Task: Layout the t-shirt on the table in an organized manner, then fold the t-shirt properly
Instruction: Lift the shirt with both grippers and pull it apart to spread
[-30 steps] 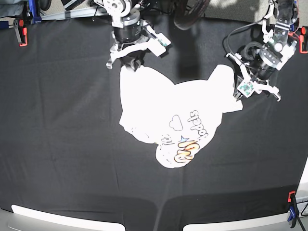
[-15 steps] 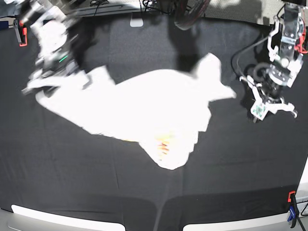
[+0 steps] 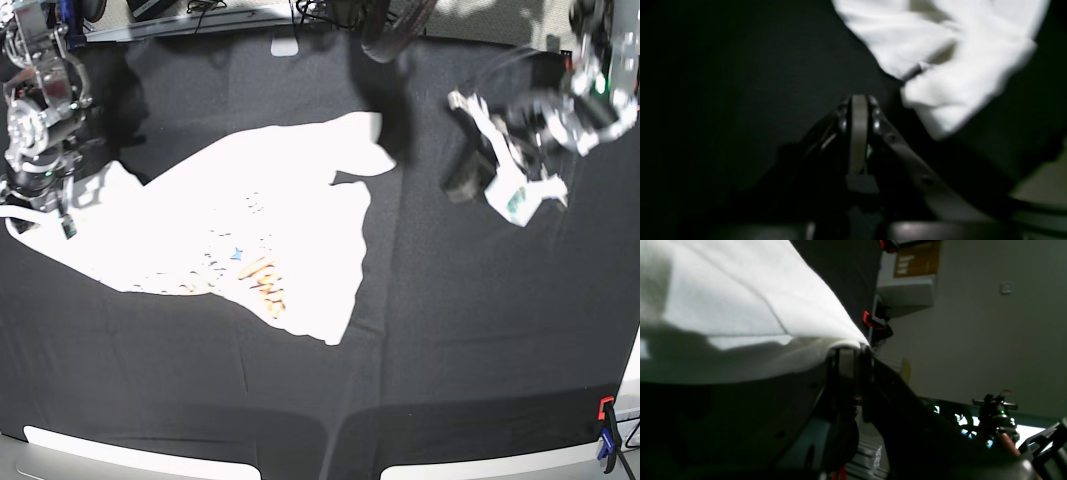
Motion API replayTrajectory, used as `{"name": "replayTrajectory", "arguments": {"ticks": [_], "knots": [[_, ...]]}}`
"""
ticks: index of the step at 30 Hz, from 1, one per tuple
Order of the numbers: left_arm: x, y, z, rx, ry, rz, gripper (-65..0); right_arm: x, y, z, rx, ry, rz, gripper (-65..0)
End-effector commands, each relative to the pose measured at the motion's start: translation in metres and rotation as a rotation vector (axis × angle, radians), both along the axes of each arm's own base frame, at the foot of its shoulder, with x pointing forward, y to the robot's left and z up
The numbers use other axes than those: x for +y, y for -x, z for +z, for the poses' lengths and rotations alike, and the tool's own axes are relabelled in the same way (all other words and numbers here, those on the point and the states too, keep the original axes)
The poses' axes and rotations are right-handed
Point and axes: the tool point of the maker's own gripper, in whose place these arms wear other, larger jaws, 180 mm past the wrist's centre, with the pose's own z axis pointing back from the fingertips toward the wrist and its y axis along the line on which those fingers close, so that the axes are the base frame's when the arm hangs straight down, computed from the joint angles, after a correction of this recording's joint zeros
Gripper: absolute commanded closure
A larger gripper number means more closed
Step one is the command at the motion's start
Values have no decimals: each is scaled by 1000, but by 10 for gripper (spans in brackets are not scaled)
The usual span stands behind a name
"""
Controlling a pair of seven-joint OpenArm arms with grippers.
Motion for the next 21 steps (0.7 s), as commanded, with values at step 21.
{"name": "replayTrajectory", "arguments": {"ticks": [21], "knots": [[-50,19,-25,-344,-287,-266,-215,-4,-7,21,-52,47,8,0]]}}
